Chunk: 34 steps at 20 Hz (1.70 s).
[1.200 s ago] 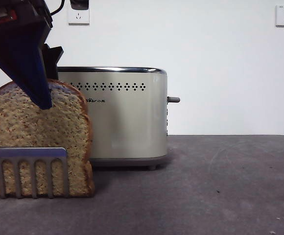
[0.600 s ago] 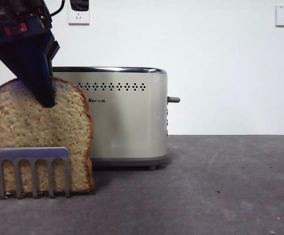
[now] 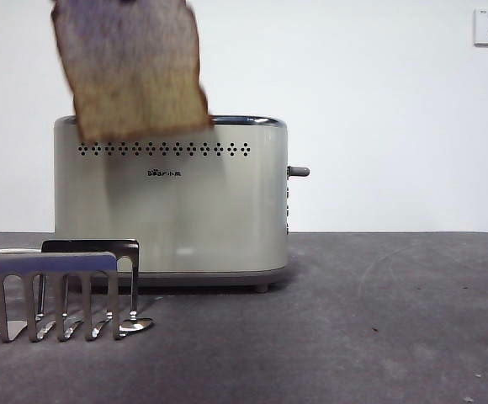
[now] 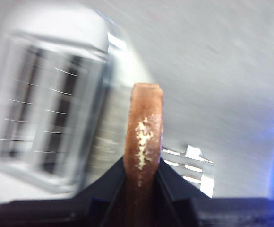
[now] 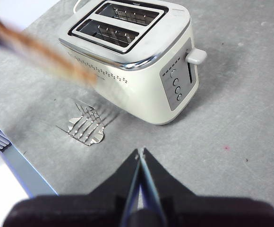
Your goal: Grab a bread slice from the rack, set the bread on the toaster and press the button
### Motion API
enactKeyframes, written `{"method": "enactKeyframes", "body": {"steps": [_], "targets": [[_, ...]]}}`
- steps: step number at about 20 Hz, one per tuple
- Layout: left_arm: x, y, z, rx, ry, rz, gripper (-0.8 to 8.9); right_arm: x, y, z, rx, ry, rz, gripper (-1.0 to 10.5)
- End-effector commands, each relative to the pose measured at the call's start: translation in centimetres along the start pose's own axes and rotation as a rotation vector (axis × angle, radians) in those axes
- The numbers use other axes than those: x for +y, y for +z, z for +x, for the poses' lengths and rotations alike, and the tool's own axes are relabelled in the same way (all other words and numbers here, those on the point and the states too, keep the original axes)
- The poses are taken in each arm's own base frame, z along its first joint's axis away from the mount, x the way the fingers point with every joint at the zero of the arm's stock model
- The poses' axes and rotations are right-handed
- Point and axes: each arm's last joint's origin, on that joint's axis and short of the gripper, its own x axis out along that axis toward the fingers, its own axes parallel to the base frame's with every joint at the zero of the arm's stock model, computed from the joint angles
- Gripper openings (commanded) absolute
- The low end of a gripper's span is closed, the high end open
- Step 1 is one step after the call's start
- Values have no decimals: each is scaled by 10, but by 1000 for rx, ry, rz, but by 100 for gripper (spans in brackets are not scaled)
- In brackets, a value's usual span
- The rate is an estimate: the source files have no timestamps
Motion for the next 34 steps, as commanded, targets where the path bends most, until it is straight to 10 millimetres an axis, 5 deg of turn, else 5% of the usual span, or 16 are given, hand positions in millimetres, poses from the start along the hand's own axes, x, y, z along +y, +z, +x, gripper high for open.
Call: {"method": "enactKeyframes", "body": {"steps": [1,7,17,27,32,34], "targets": [[5,7,-20,-24,87,38,-8,0,0,1,-1,4,-10,-12],[19,14,-22,-53,203,201,-9,-5,0,6,19,9,7,-12],[34,20,38,33,87,271,-9,-7,0,10,30,11,16,-11],[71,2,100,79,19,182,-9,-8,0,10,30,11,16,-12],[76,-1,115,38,-33,155,6,-8,0,10,30,11,16,-12],[77,0,115,31,-25,157,106,-8,1,11,29,11,16,-11]]}}
